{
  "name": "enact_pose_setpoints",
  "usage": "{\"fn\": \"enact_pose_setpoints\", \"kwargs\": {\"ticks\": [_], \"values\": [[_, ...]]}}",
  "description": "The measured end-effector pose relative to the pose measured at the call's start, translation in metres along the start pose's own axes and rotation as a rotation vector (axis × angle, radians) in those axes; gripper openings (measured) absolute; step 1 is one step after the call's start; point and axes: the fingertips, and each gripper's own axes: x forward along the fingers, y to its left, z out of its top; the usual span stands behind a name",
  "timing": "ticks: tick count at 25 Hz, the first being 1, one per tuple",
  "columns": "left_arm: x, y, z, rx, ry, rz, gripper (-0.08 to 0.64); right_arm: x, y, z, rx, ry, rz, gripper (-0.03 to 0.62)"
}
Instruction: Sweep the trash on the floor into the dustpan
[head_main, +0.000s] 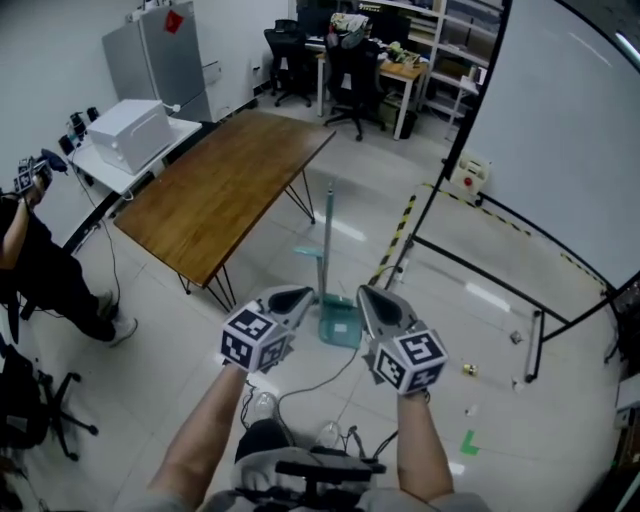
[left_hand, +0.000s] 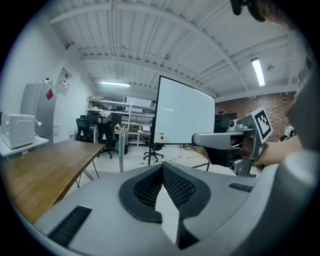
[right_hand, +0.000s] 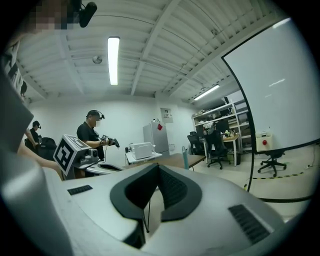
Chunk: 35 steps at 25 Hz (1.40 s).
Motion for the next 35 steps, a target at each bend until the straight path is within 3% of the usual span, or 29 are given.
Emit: {"fn": "enact_pose_setpoints", "kwargs": {"ticks": [6,14,19,23,26,27,29,32,35], "values": [[0.045,0.047,-0.014,0.008,0.049,-0.049,0.008,0.046,-0.028,-0.006,-0.003,0.040,-0.022,0.000],[0.117,0.143,-0.042,0.052,0.116,-0.183,0.008,0.131,-0.063,-0.020,0.026,0.073,-0.197,0.000],[0.153,0.184,-0.060,0.121,0.187,-0.247,0.008,0.160,-0.080,-0.019,0.041,0.070,-0.288,0.000],[0.189,0.201,-0.094,0.184,0.279,-0.289,0.008,0.175,-0.105,-0.028,0.078,0.066,-0.313,0.000],[0.217,0.204,-0.129,0.204,0.367,-0.365,0.008,0.184,-0.116,-0.036,0.106,0.081,-0.302,0.026],[0.225,0.204,-0.142,0.207,0.402,-0.395,0.020,0.186,-0.119,-0.038,0.112,0.089,-0.294,0.046],[0.239,0.203,-0.167,0.234,0.471,-0.455,0.137,0.189,-0.126,-0.044,0.125,0.103,-0.286,0.070],[0.255,0.199,-0.198,0.302,0.540,-0.524,0.180,0.195,-0.136,-0.059,0.142,0.131,-0.275,0.116],[0.271,0.196,-0.204,0.353,0.519,-0.545,0.189,0.204,-0.138,-0.074,0.153,0.163,-0.264,0.137]]}}
